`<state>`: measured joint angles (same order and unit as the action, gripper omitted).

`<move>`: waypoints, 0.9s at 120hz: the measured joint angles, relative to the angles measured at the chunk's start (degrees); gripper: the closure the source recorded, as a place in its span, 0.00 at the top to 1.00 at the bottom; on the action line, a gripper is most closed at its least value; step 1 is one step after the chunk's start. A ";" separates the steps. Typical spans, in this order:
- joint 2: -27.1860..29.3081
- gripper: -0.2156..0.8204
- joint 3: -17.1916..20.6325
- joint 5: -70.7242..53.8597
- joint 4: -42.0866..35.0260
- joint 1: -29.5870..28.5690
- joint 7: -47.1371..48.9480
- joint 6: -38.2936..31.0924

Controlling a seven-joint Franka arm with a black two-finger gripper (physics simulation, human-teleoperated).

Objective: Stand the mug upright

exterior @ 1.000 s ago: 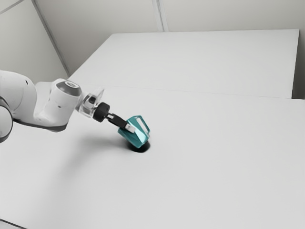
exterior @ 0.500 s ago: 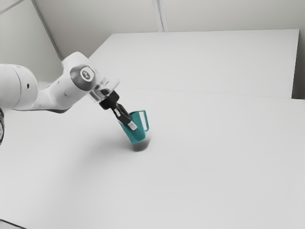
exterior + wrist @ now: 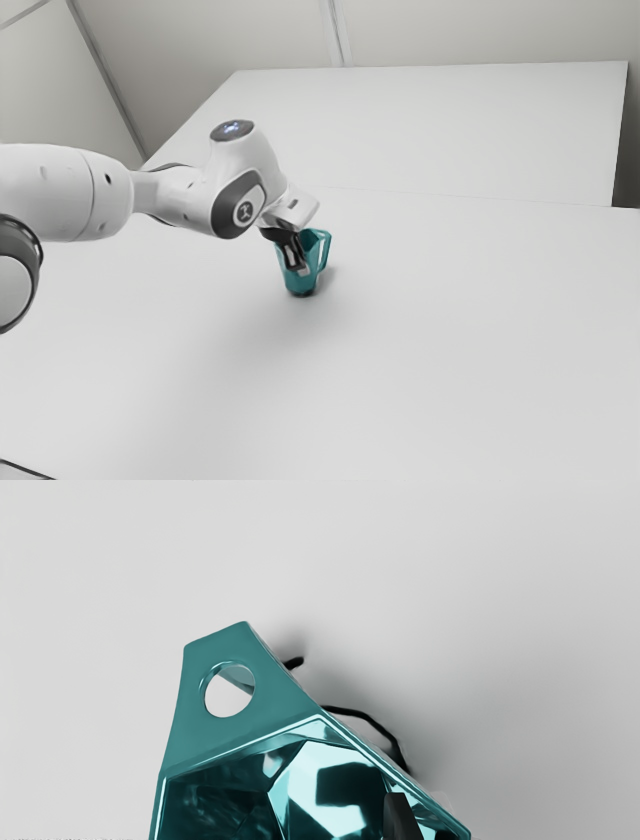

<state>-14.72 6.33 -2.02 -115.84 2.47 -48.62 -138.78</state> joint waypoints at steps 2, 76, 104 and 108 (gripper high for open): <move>-0.04 0.03 0.00 -0.21 -0.01 0.03 0.57 -0.30; 8.14 0.73 -0.52 -1.38 1.03 0.08 12.63 1.23; 13.12 0.77 -12.96 -1.13 13.56 9.10 18.86 17.84; 13.34 0.77 -13.19 -1.22 15.12 8.92 19.80 20.34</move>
<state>-1.38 -6.86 -3.24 -100.72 11.39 -28.82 -118.44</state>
